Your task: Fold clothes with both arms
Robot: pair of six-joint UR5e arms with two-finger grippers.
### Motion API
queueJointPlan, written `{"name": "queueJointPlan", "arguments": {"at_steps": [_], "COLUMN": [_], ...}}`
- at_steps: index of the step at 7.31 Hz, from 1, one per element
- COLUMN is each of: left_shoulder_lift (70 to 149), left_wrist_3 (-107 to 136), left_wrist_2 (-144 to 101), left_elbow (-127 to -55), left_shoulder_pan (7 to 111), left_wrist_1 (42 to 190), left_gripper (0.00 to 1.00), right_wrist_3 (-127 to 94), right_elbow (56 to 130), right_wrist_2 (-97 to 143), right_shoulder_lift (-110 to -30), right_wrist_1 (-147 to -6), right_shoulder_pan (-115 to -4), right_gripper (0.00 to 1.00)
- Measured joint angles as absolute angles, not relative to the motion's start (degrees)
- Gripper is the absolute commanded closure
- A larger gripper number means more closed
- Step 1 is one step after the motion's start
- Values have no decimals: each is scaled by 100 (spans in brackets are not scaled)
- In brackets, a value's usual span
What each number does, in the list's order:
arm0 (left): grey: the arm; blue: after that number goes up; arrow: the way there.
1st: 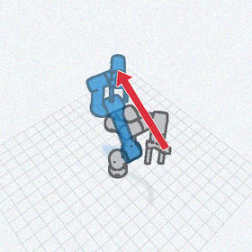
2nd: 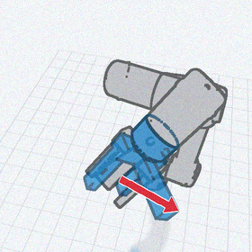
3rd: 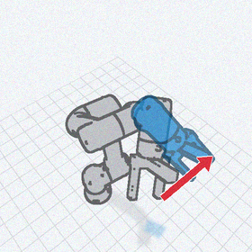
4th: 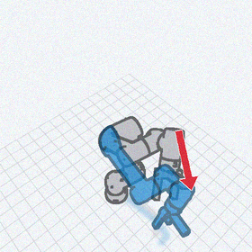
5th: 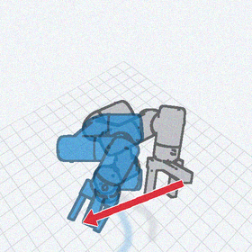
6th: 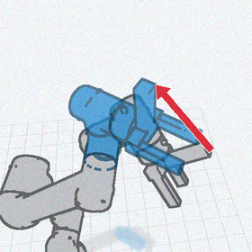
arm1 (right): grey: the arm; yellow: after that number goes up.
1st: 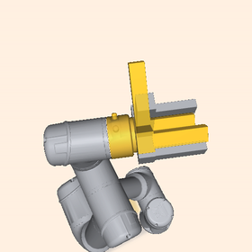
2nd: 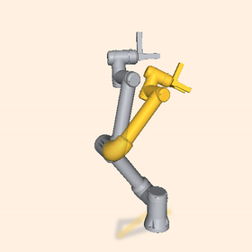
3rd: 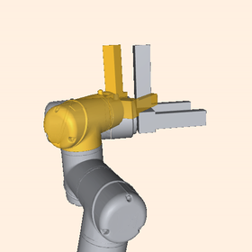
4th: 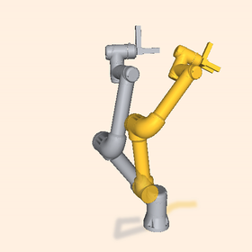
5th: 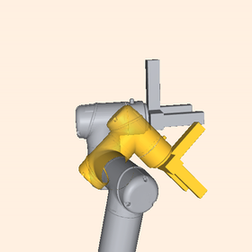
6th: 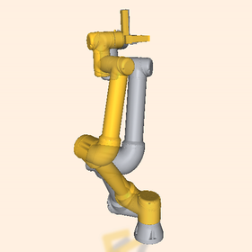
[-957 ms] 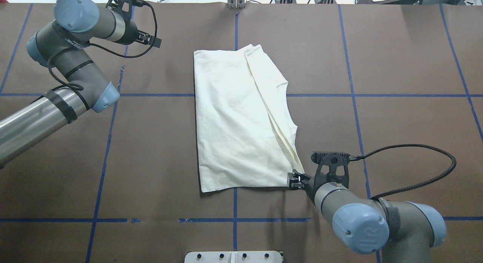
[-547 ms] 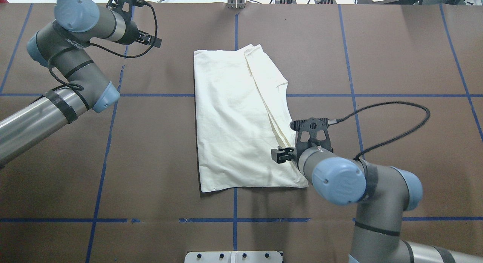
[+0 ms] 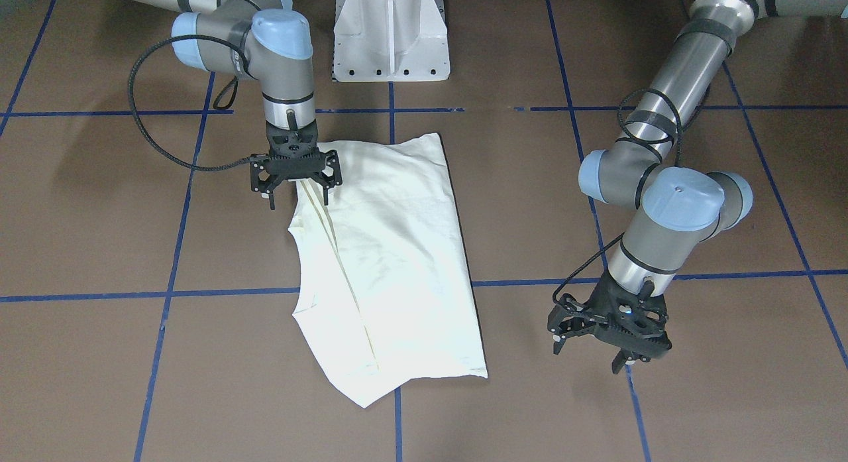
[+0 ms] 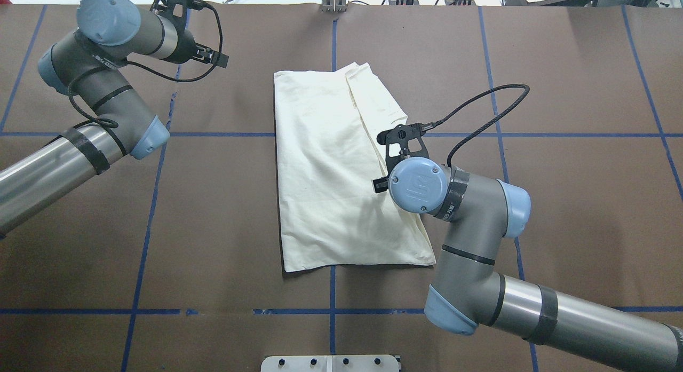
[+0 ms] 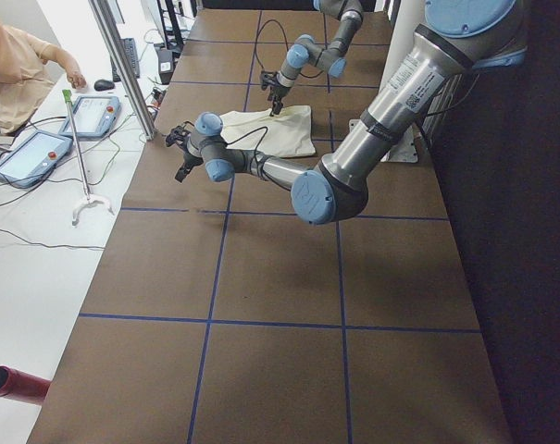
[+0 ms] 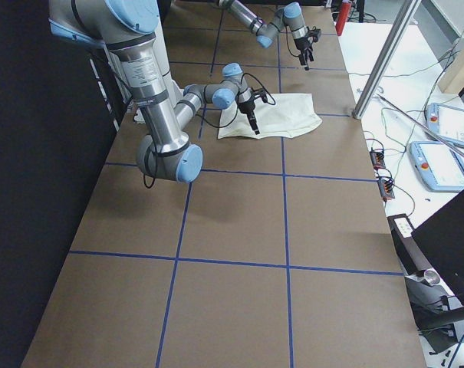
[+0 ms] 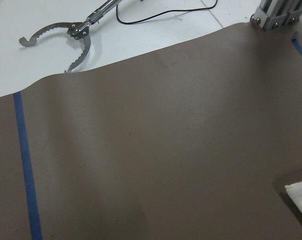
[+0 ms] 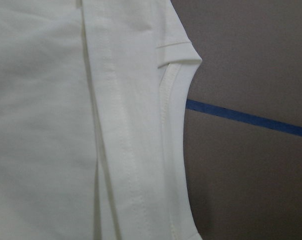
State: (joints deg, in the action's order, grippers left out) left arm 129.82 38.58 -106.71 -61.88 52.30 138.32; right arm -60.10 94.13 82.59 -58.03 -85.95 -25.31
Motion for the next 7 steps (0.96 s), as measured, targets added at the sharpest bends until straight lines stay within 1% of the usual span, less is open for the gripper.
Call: {"name": "queueJointPlan", "arguments": {"at_steps": [4, 7], "left_shoulder_lift": [12974, 12977], "left_wrist_3": [3851, 3850], "left_wrist_2": [-10730, -10731], "left_elbow": [-6171, -6162], "left_shoulder_pan": [5227, 5218], "left_wrist_1": [13834, 13834], "left_gripper": [0, 0], "right_wrist_3": [-5781, -5169], "right_elbow": [9276, 9280], "right_wrist_2": [8400, 8647], "right_shoulder_lift": [-5700, -5786], "right_wrist_1": [-8780, -9009], "right_shoulder_pan": [-2570, -2988], "right_gripper": [0, 0]}}
